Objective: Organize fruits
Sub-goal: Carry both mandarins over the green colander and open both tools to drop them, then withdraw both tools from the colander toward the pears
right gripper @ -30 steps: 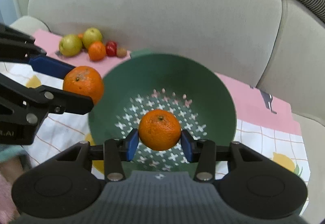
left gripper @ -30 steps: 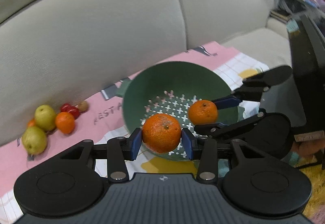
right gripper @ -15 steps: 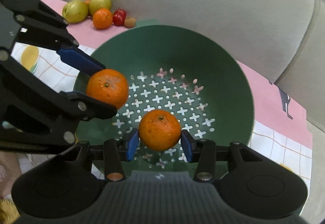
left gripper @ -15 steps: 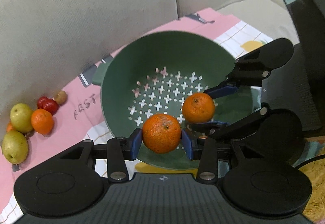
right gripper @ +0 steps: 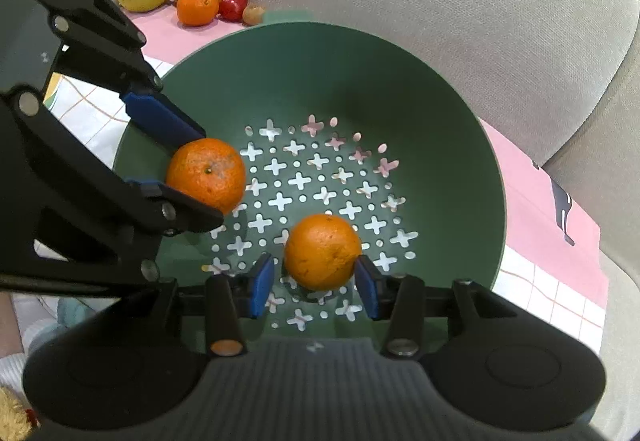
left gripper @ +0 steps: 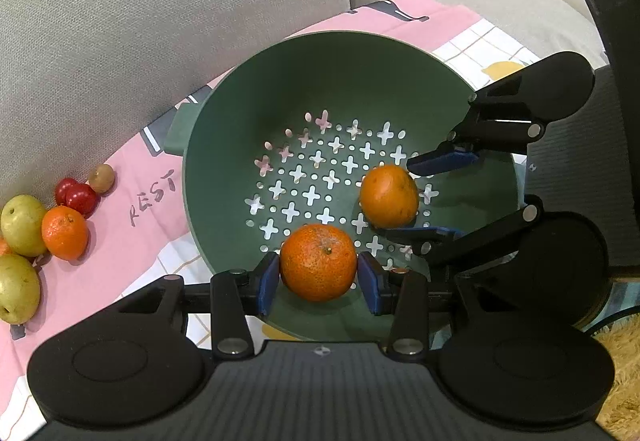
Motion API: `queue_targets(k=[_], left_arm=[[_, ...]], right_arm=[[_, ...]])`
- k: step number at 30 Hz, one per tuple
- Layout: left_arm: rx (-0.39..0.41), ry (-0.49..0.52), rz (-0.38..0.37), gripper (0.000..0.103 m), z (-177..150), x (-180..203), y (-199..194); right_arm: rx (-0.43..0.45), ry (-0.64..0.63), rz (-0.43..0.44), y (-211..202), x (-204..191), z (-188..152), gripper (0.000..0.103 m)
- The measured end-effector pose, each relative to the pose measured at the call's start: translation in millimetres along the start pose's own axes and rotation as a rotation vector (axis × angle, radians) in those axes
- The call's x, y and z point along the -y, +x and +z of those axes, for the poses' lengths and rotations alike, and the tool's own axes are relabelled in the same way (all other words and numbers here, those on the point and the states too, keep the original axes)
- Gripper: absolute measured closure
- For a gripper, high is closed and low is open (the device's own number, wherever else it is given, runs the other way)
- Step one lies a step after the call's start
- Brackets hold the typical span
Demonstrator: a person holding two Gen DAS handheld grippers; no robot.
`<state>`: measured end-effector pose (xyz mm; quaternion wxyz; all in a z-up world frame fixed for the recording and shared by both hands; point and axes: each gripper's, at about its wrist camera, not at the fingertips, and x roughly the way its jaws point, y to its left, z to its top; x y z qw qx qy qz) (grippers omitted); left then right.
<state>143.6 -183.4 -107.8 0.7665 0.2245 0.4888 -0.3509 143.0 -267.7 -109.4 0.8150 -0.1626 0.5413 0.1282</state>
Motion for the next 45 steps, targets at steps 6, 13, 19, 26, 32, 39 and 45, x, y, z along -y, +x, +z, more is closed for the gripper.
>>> queue_targets(k=[6,13,19,26,32,39,45], left_arm=[[0.004,-0.009,-0.005,0.054,-1,0,-1],[0.034,0.000,-0.006,0.045,-3,5,-13],[0.077,0.004,0.010,0.041,-6,7,-33],[0.123,-0.026,0.061,0.041,-18,0,-66],[0.172,-0.050,0.129,0.041,-30,-10,-99],[0.228,-0.097,0.216,0.040,-51,-29,-134],[0.259,-0.172,0.286,0.040,-73,-58,-157]], right_arm=[[-0.003,-0.018,-0.020,-2,-2,1,0.055],[0.006,-0.038,-0.048,-13,-2,-1,0.038],[0.026,-0.043,-0.078,-30,-3,-1,0.029],[0.071,-0.045,-0.136,-54,-12,-1,0.018],[0.105,-0.001,-0.116,-70,-22,2,0.015],[0.153,0.025,-0.060,-88,-40,15,0.011],[0.184,0.050,-0.002,-95,-59,37,0.011]])
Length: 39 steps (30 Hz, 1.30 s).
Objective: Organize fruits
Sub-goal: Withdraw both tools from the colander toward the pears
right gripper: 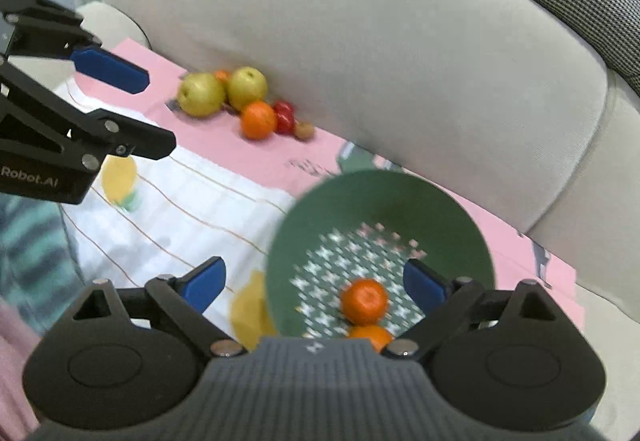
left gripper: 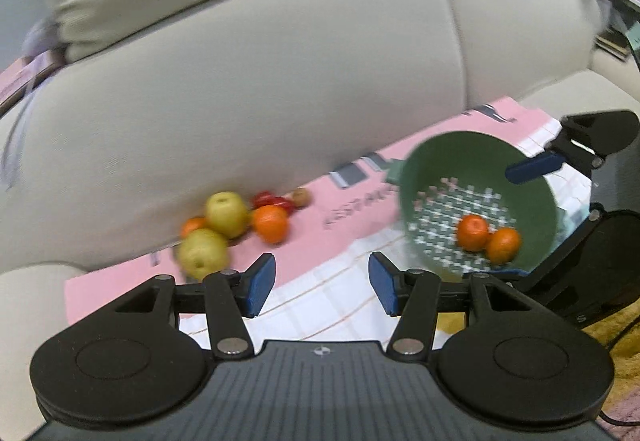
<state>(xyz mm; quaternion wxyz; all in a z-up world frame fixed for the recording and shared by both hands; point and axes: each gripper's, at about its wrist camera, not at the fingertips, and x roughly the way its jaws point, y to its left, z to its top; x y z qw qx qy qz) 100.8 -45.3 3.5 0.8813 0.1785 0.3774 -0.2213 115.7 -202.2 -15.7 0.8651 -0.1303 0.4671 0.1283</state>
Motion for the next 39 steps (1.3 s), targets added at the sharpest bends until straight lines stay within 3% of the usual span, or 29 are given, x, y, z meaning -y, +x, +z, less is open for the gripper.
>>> queue_targets(k=[9,23,28,39], left_arm=[[0.021,-0.168,0.061,0.038,-20,-62,-17],[0.069,-0.435,0.124,0.038,-47,-144,-17],[0.078,-0.481,0.106,0.038,-52,-161,-2],[0.035,-0.509,0.042,0.038,-60,-182,44]], right_arm=[[0.043,0.063,0.065,7,-34,38,0.010],[0.136,0.133,0.046,32,-74,87,0.008],[0.146,0.168,0.068,47,-80,96,0.008],[0.120,0.110,0.087,96,-88,108,0.008]])
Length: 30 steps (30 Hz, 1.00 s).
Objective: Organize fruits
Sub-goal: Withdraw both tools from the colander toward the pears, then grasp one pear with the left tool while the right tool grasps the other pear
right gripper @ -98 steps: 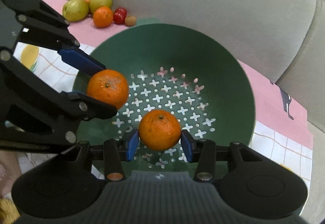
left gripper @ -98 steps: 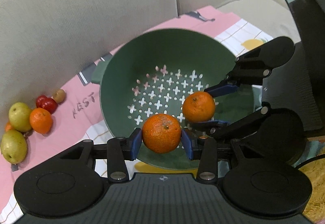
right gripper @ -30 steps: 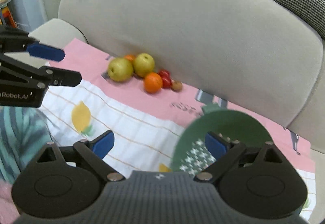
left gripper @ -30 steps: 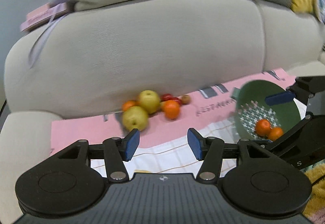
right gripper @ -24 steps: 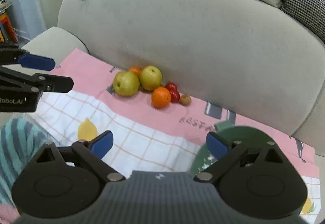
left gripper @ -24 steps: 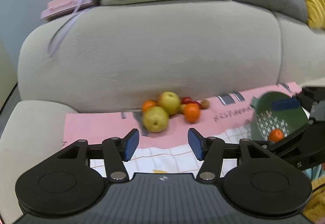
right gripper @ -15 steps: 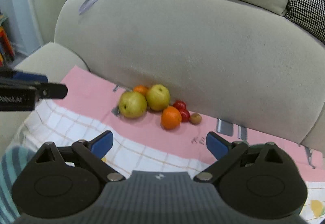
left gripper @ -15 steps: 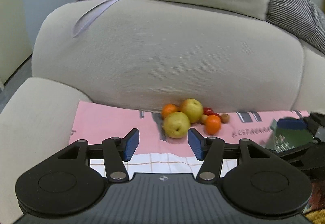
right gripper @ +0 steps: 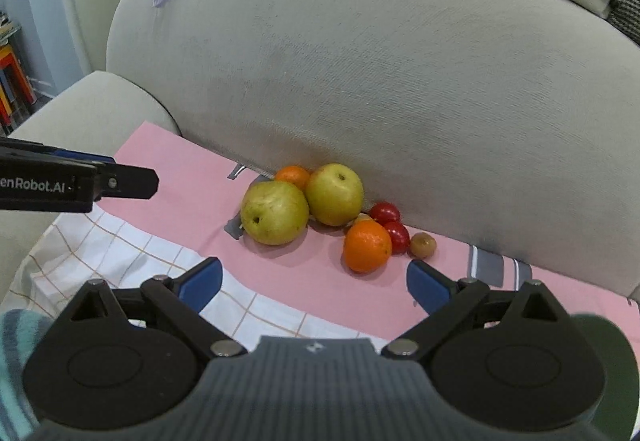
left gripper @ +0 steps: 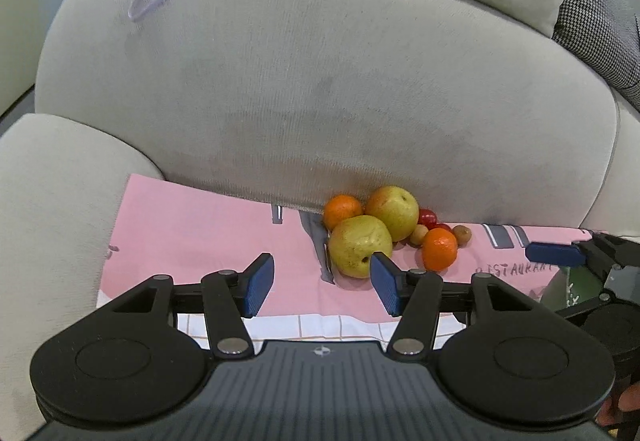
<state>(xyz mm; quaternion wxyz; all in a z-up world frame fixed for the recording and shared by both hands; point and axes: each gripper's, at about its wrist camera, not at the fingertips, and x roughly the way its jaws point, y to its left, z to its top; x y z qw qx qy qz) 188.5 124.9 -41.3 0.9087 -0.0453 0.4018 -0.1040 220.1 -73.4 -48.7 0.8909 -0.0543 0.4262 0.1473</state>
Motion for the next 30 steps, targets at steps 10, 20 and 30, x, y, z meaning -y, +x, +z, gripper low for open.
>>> queue_targets(k=[10,20,30], left_arm=[[-0.048,-0.037,-0.065,0.038,1,-8,49],[-0.062,0.038,-0.131,0.039,0,8,80],[-0.088,0.046,-0.104,0.030,1,24,110]], right_arm=[[0.027,-0.108,0.008,43,-6,19,0.024],[0.004,-0.041,0.030,79,37,40,0.043],[-0.046,0.097,0.111,105,58,49,0.043]])
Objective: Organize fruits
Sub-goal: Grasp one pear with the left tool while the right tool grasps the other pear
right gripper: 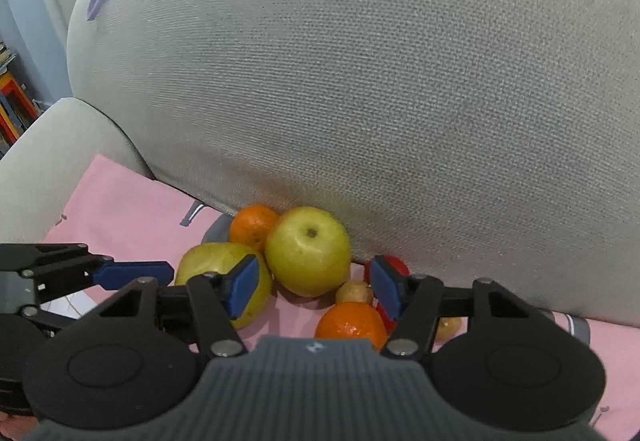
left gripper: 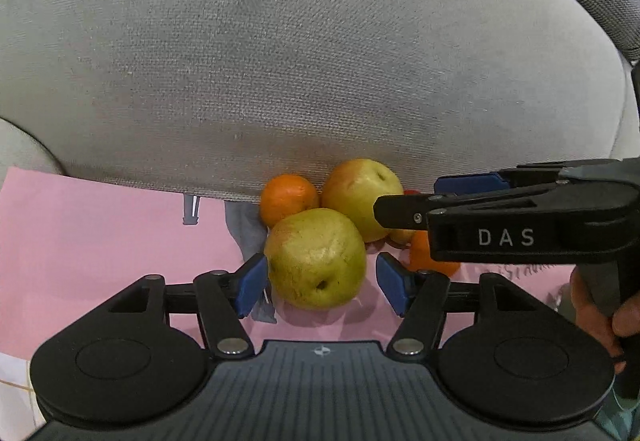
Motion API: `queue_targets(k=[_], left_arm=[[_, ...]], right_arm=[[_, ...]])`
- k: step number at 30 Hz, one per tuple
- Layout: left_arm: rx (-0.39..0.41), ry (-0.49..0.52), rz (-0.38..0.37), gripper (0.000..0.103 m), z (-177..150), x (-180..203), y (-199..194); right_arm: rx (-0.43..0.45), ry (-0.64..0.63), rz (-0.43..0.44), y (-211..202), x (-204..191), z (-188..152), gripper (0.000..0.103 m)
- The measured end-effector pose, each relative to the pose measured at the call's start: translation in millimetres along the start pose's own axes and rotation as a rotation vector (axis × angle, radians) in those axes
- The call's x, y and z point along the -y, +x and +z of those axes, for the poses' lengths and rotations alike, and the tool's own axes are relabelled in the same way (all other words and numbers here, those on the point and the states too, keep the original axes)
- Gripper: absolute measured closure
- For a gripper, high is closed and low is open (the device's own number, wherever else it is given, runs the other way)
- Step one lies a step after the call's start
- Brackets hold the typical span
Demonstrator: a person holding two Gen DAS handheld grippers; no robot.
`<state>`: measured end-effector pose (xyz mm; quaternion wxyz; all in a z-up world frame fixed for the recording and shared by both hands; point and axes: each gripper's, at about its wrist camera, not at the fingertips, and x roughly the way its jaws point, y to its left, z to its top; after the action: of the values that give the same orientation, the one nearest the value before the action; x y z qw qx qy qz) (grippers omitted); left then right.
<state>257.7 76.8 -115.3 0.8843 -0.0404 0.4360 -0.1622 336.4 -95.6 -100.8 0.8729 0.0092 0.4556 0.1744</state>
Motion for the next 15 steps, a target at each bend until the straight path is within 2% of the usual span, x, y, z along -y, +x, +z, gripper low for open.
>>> queue_targets(k=[15], left_arm=[[-0.061,-0.011,0.053,0.025,8,7,38]], right_arm=[[-0.026,0.070,0.042,43,4,7,0.043]])
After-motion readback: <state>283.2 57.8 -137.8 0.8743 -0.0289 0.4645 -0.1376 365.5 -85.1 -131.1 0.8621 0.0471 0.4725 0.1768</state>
